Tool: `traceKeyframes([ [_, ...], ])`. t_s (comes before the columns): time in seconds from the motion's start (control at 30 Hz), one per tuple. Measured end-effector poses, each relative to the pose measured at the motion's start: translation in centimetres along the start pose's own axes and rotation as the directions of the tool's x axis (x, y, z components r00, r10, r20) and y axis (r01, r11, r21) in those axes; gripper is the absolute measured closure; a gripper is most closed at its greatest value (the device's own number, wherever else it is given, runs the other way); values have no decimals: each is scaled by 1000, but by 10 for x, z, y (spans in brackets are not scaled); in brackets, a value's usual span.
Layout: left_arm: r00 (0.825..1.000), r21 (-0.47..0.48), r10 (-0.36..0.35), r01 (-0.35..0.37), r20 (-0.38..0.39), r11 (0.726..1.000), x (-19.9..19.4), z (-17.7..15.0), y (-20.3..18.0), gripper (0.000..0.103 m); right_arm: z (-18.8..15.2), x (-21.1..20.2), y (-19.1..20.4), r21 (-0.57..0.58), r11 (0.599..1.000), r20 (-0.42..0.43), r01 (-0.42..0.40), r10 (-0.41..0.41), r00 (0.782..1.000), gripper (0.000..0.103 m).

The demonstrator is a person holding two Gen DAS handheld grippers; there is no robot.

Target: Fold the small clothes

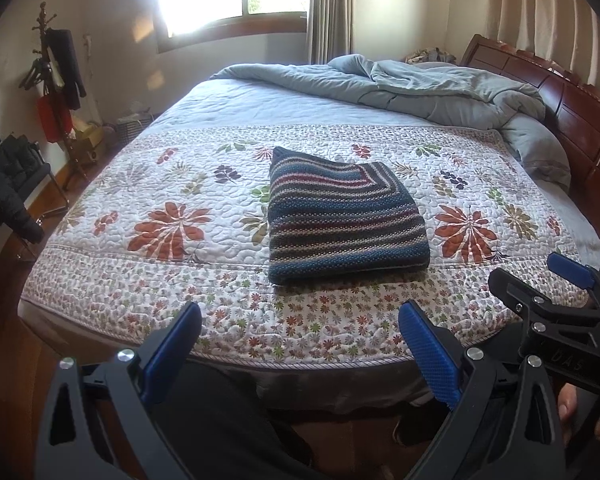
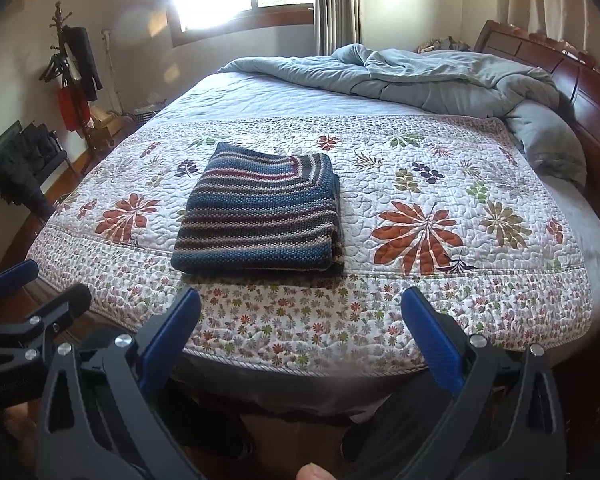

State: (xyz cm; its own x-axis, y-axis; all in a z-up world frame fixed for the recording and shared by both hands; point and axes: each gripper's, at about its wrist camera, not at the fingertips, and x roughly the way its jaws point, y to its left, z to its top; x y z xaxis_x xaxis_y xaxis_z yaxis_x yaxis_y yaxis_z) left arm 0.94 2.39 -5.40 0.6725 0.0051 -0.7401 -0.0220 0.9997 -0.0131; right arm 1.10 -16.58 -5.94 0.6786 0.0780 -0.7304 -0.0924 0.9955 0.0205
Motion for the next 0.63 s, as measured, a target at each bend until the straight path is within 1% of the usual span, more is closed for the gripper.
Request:
traceKeyframes([
  [0.37,1000,-5,8,-8,-3,1000,-3,1,1,4,0,-3,-1,3,1000,9,1,-1,1000,3],
  [0.5,1000,-8,22,-22,4,1000,-5,1,2,4,0,-3,-1,3,1000,10,0,0,1000,3],
  [0.63,1000,-18,19,-19,6,1000,-8,1,4,4,0,-4,-1,-1,1000,14,2,-2,1000,3],
])
